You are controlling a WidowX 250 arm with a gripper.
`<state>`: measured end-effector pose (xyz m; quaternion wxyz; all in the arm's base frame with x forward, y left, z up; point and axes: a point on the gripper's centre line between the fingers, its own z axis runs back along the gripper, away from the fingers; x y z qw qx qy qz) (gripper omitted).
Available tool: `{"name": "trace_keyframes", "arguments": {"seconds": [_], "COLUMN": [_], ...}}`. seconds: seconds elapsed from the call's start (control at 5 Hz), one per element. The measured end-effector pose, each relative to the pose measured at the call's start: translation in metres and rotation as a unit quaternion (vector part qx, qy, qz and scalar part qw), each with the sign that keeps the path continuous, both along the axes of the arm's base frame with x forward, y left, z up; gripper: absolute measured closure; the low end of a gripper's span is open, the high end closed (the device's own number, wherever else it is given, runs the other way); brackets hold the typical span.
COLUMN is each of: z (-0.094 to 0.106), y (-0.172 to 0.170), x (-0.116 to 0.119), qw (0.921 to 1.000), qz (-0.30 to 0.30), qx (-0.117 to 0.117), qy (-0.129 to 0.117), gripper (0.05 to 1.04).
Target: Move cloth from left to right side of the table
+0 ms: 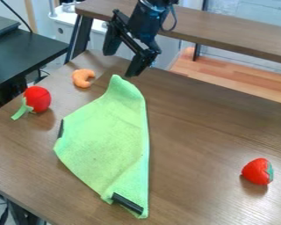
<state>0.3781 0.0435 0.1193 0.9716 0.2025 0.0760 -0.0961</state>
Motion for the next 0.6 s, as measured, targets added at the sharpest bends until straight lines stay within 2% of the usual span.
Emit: {"name": "trace_keyframes", "arguments": {"seconds": [0.2, 0.4, 0.6], "z": [-0.0166, -0.0185, -0.0201], "y": [-0.0009, -0.0011, -0.0031], "x": [-0.0018, -0.0025, -0.001], "qw": [0.9997, 0.9996, 0.9996], "qz": [0.0, 0.0, -0.008], "qx": [0.0, -0.001, -0.011], "qy": [0.024, 0.027, 0.024], "gripper": [0.082, 0.082, 0.082]}}
